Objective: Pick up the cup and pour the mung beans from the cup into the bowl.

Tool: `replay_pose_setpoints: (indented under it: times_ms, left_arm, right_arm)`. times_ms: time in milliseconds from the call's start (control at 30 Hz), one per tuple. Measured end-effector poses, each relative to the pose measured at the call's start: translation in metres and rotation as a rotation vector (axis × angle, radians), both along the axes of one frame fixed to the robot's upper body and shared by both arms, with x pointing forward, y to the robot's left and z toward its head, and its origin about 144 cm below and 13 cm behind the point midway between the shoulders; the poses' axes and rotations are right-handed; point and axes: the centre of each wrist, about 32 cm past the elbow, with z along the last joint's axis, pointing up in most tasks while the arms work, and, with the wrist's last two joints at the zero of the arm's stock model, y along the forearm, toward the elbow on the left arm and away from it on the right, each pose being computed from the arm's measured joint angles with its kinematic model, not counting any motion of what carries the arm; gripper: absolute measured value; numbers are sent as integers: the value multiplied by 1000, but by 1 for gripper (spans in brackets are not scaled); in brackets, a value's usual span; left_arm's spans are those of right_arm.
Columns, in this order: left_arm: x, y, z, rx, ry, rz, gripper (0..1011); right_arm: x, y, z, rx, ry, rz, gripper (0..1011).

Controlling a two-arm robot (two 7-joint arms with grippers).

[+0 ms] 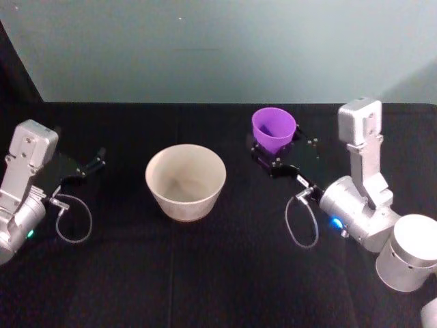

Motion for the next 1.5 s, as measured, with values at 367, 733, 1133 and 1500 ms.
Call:
replay_pose_setpoints:
  times_ms: [367,733,1133,1500]
  left_arm:
    - [0,0,0,0,0,0,1000]
    - [0,0,0,0,0,0,1000]
    - [0,0,0,0,0,0,1000]
    - [0,0,0,0,0,0,1000]
  right_arm:
    - [2,18,24,-216,-77,28,718]
    - [3,43,46,-510,-177,48,718]
    - [5,66,58,-737,-255,66,718]
    - [6,81,63,-914,-319,69,718]
